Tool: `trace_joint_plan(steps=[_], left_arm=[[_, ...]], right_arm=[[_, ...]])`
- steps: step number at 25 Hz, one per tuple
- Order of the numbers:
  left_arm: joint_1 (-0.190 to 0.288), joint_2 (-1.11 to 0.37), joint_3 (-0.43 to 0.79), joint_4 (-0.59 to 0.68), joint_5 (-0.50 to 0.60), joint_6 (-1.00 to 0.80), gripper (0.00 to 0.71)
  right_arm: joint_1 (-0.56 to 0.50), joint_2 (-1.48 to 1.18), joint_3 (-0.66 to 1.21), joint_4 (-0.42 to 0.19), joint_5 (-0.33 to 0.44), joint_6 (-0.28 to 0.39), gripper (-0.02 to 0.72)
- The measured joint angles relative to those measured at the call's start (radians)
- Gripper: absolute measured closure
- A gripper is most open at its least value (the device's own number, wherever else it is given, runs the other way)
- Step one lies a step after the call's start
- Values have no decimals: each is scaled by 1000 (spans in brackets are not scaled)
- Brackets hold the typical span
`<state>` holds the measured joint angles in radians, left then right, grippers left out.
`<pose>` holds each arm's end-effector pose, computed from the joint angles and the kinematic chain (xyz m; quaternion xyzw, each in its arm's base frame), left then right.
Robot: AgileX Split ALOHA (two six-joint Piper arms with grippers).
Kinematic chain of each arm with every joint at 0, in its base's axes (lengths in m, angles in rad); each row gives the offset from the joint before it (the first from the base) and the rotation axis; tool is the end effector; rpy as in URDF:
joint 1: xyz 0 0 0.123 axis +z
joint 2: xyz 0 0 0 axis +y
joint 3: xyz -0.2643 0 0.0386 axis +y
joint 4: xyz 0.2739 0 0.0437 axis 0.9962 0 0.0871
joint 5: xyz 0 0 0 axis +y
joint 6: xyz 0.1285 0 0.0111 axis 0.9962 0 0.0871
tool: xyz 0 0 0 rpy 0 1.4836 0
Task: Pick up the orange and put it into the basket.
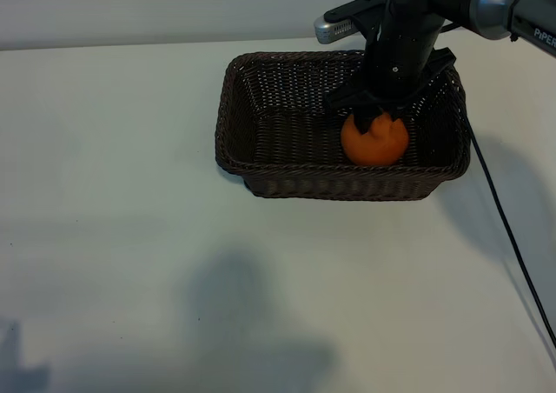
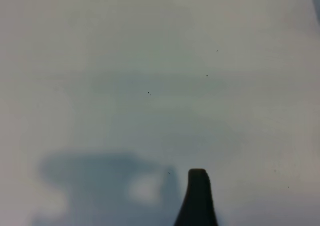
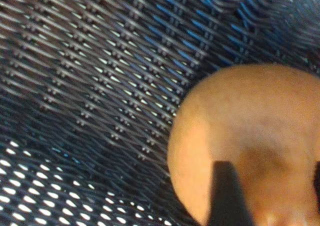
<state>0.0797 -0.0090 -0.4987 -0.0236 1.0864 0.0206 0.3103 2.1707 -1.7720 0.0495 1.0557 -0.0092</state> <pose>0.0671 0.0027 0.2696 -0.0247 0.8575 0.0140 0.5137 0.4520 0.1508 0.1271 -0.1484 0.9834 0.0376 0.0970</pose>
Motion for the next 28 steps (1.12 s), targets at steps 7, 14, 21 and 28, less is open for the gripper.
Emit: trace_joint_plan(steps=[7, 14, 21, 28], left_arm=[[0, 0, 0, 0, 0, -1, 118], [0, 0, 0, 0, 0, -1, 118], [0, 0, 0, 0, 0, 0, 118], [0, 0, 0, 0, 0, 0, 118]], right_arm=[[0, 0, -113, 4, 114, -8, 108], [-32, 0, -256, 6, 165, -11, 114], [-228, -4, -282, 4, 165, -35, 114], [-475, -10, -282, 2, 165, -58, 117]])
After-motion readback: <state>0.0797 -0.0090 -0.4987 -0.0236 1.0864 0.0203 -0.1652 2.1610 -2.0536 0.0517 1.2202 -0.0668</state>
